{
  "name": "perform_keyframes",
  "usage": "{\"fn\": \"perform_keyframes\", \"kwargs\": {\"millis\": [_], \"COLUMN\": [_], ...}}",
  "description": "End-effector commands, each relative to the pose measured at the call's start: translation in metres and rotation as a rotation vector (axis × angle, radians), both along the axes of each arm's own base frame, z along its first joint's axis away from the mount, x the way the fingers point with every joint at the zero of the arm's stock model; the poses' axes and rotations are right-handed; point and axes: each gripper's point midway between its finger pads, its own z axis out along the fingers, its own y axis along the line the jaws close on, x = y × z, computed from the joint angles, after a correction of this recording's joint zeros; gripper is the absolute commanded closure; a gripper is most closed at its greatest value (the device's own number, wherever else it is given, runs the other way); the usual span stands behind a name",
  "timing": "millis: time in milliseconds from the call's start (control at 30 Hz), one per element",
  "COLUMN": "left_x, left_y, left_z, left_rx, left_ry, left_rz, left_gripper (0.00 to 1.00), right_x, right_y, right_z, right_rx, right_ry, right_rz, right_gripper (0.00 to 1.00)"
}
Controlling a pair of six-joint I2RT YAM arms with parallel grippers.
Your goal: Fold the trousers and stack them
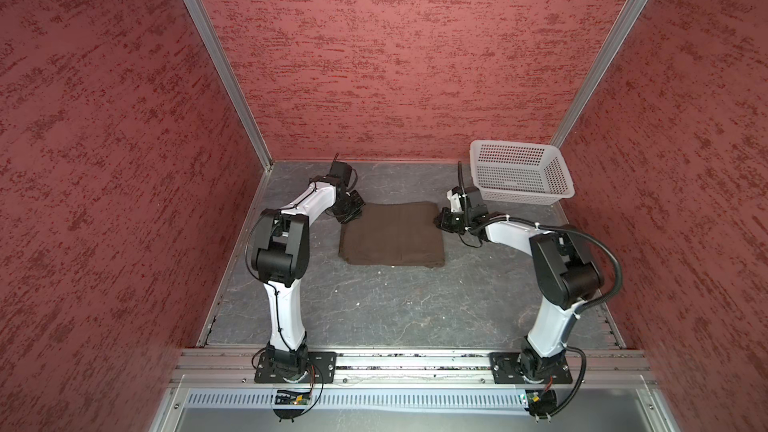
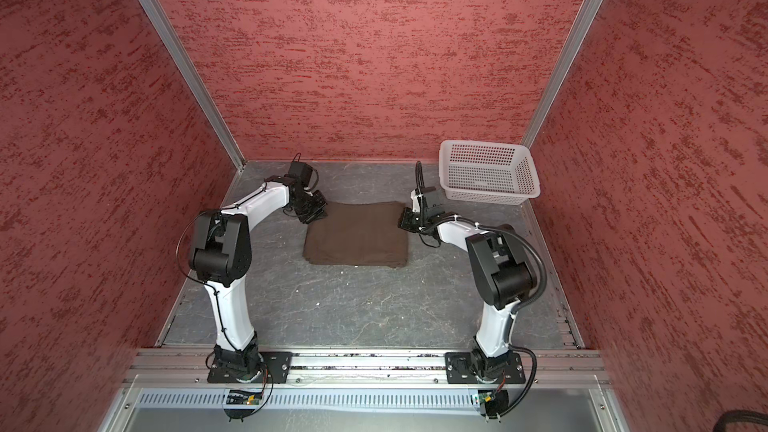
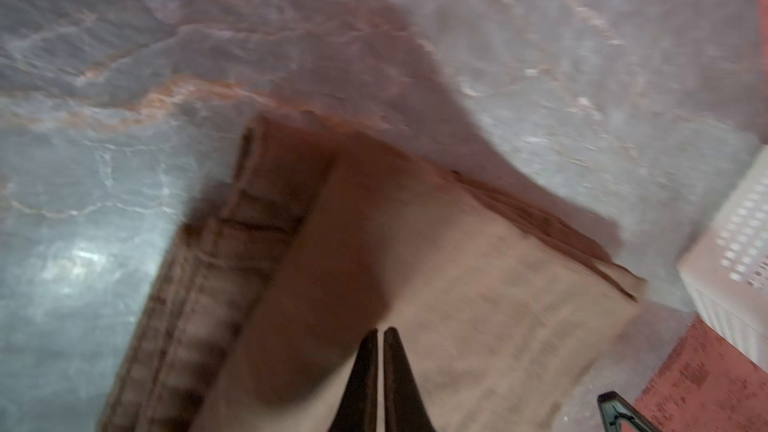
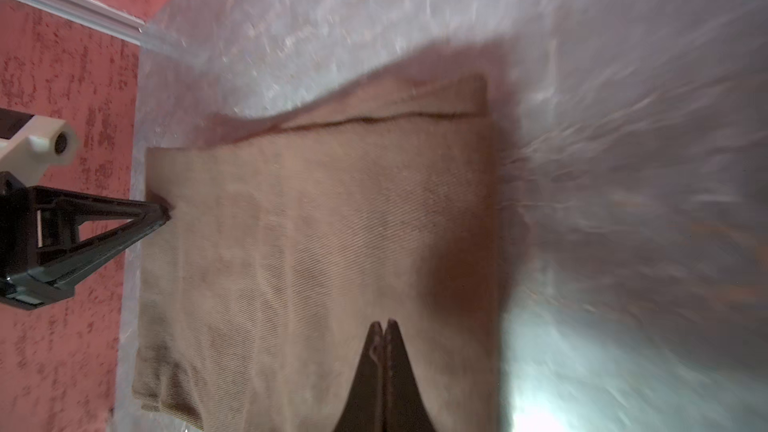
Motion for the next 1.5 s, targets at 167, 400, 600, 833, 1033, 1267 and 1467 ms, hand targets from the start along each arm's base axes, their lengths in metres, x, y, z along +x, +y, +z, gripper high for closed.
{"fn": "perform_keyframes", "kwargs": {"millis": [167,400,600,833,1033,1267,1467], "left_x": [-0.019,-0.027,-0.032,-0.069,-0.096,-0.101,-0.087], "left_y": [0.028,0.019,-0.061,-0.137,-0.176,-0.178,-0.14], "left_z": [-0.031,0.01,0.069,0.049,0.003,-0.034,-0.055], "left_rx": [0.002,-0.007,0.204,0.31,0.273,0.335,0.343], "left_ry": [0.048,-0.024,-0.146,-0.101,-0.018,0.08,0.137], "left_rz": [0.05,0.02,-0.284,-0.478,-0.521,-0.535,-0.44], "left_gripper": [0.91,0.84,0.6,0.35,0.17,0.05,0.04], "right_x": [0.007,0.0,-0.023,-0.051,-0.073,-0.092,-0.095], "right_y": [0.007,-0.002,-0.032,-0.074,-0.117,-0.142,-0.147], "right_z": [-0.016,0.038,0.086,0.124,0.138,0.131,0.115], "right_rx": [0.099,0.06,-0.051,-0.152,-0.267,-0.314,-0.358], "right_ry": [0.029,-0.078,-0.217,-0.38,-0.463,-0.456,-0.397], "right_rz": [0.012,0.04,-0.012,-0.145,-0.295,-0.393,-0.402], "right_gripper": [1.0,0.99,0.92,0.83,0.78,0.23,0.01]}}
